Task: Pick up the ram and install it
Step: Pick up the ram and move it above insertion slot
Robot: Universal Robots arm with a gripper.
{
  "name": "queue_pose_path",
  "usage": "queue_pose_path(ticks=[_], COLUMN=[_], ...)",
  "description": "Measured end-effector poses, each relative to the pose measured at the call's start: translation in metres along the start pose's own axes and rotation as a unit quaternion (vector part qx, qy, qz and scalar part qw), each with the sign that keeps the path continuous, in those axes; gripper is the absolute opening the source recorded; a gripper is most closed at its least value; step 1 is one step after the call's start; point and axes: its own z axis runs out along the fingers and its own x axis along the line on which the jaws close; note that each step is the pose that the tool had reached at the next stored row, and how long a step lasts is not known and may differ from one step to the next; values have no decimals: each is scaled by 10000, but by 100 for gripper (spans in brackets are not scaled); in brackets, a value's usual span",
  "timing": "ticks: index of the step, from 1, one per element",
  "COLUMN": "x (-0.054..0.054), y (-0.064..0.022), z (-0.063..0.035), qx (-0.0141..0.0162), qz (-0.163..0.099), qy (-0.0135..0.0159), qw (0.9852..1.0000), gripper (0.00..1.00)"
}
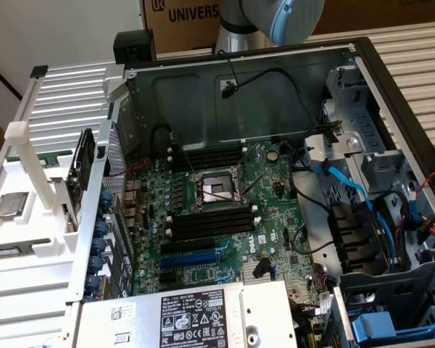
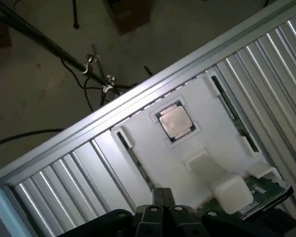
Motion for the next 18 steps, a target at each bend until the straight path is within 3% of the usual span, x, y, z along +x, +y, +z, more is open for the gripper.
queue_pose_path(ticks=[2, 3, 7, 8, 9, 13, 14, 15, 16, 18], x=[0, 0, 0, -1, 1, 7, 17, 29, 125, 143], y=[-1, 0, 0, 1, 1, -1, -6, -13, -69, -79], z=[11, 20, 34, 41, 75, 133, 177, 189, 216, 251], qx=[17, 48, 91, 95, 97, 91, 87, 86, 85, 86], qz=[-222, -464, -817, -905, -1134, -1389, -1549, -1581, -1613, -1643], qy=[-15, -38, -72, -81, -97, -111, -120, -121, -132, -134], qw=[9998, 9989, 9966, 9958, 9934, 9902, 9878, 9873, 9868, 9863], gripper=[10, 10, 10, 10, 10, 10, 10, 10, 10, 10])
